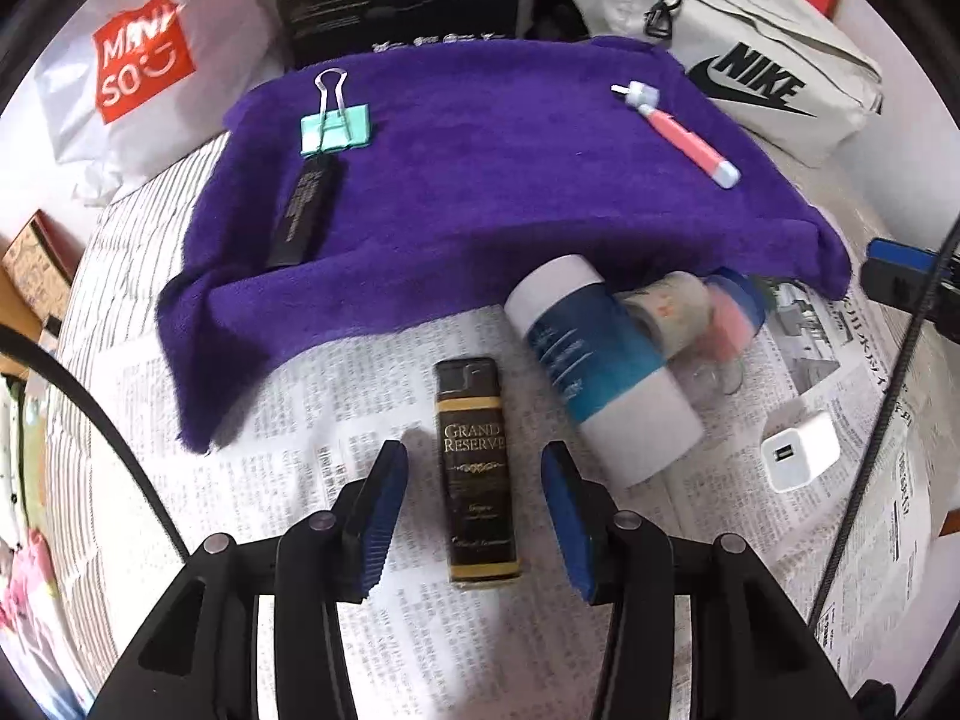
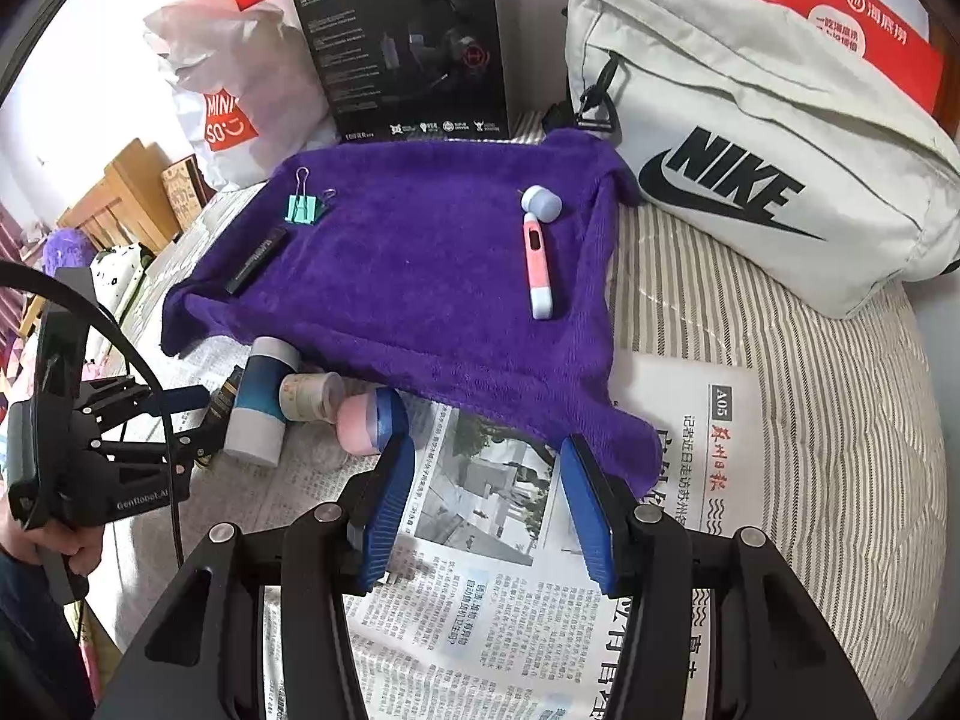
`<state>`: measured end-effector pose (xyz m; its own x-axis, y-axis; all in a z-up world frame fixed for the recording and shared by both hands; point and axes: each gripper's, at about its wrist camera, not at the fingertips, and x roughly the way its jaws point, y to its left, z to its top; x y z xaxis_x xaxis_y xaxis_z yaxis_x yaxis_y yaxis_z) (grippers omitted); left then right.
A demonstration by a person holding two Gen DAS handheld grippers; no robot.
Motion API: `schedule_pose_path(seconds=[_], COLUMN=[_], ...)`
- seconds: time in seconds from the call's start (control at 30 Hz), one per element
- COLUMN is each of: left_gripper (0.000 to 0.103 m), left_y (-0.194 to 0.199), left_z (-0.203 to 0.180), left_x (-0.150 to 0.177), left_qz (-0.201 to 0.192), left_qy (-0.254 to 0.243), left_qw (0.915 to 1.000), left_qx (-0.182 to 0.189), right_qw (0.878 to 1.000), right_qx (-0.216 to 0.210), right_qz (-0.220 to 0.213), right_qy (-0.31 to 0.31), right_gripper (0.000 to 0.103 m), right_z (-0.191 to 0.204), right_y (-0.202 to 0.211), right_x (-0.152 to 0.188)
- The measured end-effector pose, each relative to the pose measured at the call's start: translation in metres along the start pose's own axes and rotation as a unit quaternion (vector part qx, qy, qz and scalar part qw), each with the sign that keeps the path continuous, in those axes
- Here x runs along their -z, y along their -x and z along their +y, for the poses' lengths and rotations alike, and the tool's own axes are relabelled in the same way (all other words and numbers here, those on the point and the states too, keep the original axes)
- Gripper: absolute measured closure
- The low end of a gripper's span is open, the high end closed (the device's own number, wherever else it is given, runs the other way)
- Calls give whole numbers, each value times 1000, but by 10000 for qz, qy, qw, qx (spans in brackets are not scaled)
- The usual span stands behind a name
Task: Organize rigid objects
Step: 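Grasp the gold-labelled black bottle with the left gripper while the right gripper approaches the white charger, then close the right gripper on the white charger cube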
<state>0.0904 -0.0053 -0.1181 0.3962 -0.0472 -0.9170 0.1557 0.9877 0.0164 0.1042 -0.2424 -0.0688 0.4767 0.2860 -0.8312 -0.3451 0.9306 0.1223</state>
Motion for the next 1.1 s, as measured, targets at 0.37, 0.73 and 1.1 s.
schedule_pose_path(seconds=[0.37, 0.73, 1.1], left_gripper=[80, 80, 80], left_y=[2, 5, 12], left_z=[13, 17, 23], left_x=[8, 16, 18], left_qz=[-176, -162, -264], left_qy=[117, 152, 228], left_qw=[9997, 9997, 9990], left_qx=[132, 109, 295], right_qw=[9997, 9978, 9971], right_qx=[-113, -361, 214], right_qz=[127, 496, 666], right_qy=[176, 240, 297], right_gripper=[53, 50, 50], right_z=[10, 53, 58], right_y=[-4, -18, -32], right_x=[13, 42, 56])
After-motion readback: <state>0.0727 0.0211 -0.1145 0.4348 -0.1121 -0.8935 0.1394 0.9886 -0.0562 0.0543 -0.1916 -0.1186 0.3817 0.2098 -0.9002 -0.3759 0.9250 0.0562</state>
